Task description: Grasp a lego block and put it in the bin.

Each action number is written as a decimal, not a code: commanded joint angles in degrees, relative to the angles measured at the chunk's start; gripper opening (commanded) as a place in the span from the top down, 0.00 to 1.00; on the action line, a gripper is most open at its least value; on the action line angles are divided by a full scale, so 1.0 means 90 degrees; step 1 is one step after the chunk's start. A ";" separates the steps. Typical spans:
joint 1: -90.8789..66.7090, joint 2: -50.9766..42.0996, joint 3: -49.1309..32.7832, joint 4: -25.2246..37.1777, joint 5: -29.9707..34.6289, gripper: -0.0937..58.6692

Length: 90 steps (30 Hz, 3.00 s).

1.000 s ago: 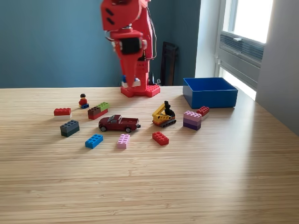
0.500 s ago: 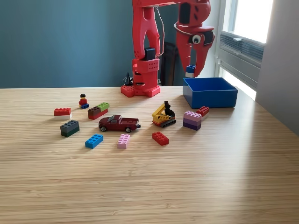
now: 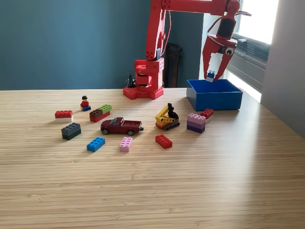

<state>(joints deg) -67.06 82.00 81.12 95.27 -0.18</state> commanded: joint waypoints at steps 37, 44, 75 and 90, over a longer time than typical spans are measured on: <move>0.4863 -0.0049 -0.0557 0.0186 -0.1172 0.89; 0.6211 -0.0049 -0.0596 0.0176 -0.1953 0.89; 0.7559 -0.0049 0.0010 0.0186 -0.1533 0.84; 1.0918 -0.0049 -0.0645 0.0322 0.1680 0.23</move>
<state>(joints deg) 24.17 79.80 76.46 97.29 11.34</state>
